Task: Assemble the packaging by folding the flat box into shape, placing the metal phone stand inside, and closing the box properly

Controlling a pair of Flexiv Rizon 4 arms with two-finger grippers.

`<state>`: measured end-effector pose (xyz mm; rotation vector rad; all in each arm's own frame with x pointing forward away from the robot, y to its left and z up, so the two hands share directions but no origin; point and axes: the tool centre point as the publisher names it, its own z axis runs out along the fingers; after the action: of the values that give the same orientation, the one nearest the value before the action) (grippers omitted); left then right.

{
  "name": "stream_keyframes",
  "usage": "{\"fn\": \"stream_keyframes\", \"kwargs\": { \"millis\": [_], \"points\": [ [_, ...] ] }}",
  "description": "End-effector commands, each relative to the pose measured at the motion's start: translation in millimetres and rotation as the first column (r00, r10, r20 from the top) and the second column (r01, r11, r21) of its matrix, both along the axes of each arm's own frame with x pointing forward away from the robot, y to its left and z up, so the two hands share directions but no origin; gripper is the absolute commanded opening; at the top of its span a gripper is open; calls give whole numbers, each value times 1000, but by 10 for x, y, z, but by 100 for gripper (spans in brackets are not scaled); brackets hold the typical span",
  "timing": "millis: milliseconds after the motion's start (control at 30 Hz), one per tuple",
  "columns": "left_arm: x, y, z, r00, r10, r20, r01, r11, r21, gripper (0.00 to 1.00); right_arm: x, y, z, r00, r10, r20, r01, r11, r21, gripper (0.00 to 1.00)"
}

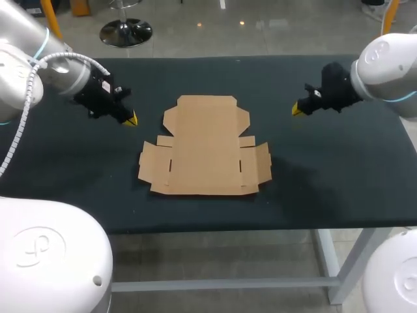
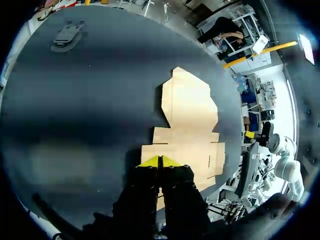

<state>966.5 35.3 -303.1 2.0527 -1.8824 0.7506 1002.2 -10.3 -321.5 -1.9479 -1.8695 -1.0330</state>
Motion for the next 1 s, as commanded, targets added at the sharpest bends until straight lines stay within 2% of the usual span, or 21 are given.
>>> {"fn": "stream_keyframes", "kwargs": {
  "millis": [33, 300, 567, 700, 933, 1000],
  "points": [
    [28, -53, -72, 999, -31, 17, 31, 999, 13, 0, -17, 42, -16, 1000, -12, -4, 12, 1000, -9, 0],
    [191, -71, -288, 996, -92, 9, 92, 996, -8, 0, -36, 240, -201, 1000, 31, -2, -30, 999, 22, 0],
    [325, -81, -481, 988, -148, 33, 149, 989, -21, 0, 39, 401, -369, 997, 73, -10, -72, 996, 56, 0],
    [409, -84, -564, 984, -171, 45, 172, 985, -7, 0, 70, 440, -458, 995, 91, -42, -88, 994, 61, 0],
    [497, -85, -648, 970, -236, 50, 238, 970, -44, 0, 48, 511, -591, 990, 110, -86, -102, 990, 98, 0],
    [478, -74, -672, 970, -237, 59, 241, 968, -73, 0, 27, 546, -659, 987, 102, -121, -87, 989, 120, 0]
  ]
}}
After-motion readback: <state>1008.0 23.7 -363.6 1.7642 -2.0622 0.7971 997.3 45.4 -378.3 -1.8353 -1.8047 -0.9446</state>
